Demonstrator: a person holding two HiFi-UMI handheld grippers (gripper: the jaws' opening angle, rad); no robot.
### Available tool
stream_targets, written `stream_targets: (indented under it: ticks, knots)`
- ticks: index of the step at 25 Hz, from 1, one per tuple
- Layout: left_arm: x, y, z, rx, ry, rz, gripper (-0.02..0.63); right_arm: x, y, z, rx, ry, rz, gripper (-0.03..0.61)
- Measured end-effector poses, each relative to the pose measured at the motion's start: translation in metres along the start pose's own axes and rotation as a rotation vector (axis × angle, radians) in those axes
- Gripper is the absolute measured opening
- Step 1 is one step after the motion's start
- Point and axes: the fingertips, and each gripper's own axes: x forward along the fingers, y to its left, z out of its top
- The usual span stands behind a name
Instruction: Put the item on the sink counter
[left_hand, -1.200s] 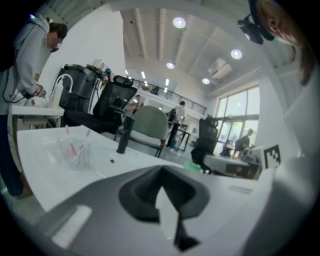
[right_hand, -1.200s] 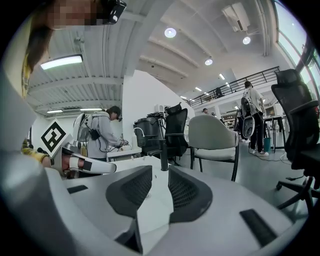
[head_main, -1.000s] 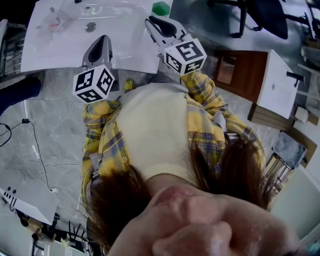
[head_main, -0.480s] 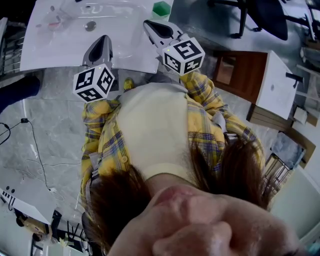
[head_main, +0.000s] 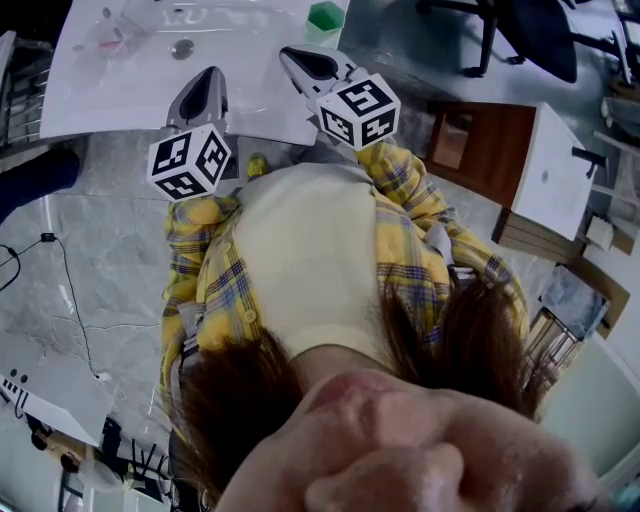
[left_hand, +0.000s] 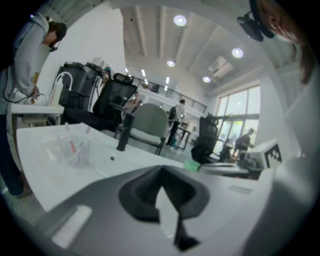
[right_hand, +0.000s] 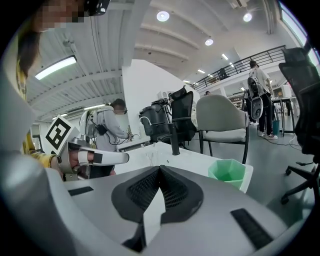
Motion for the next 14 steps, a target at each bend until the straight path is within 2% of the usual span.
stream_targets:
  ticks: [14]
  knots:
    - [0.0035, -0.0012, -0.0005, -0.002, -0.003, 0.001, 0.006, 0.0017, -0.0028, -0.0037, -0.014, 0.021, 0.009, 0.014]
